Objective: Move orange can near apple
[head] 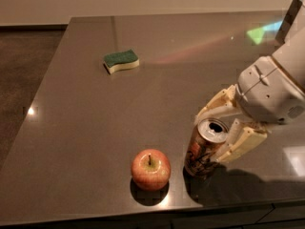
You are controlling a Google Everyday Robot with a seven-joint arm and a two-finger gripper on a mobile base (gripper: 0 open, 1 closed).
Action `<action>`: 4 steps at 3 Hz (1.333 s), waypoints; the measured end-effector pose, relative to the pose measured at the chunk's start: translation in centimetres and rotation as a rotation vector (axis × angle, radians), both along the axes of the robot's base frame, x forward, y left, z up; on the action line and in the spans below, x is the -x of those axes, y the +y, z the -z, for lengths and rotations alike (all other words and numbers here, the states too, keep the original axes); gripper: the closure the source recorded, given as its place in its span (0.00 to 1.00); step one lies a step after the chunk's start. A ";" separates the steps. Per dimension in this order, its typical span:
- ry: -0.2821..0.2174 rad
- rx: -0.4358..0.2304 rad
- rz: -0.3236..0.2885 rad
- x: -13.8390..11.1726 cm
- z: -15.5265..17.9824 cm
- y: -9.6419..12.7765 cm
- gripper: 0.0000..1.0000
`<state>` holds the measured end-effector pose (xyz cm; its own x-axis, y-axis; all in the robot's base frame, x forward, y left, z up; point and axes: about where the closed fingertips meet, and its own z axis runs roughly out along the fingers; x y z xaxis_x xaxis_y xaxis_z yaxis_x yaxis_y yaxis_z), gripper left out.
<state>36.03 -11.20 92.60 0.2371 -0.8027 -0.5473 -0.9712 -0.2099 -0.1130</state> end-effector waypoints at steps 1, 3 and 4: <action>-0.040 -0.001 -0.018 0.4 0.6 0.7 0.61; -0.056 -0.010 -0.040 0.8 1.3 1.4 0.13; -0.048 -0.008 -0.048 0.8 1.6 1.6 0.00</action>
Offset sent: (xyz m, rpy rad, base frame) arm -0.0079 0.0149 -0.0208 0.0130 -0.0693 0.0426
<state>35.25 -9.65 90.98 0.3011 -0.7854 -0.5409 -0.9535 -0.2549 -0.1607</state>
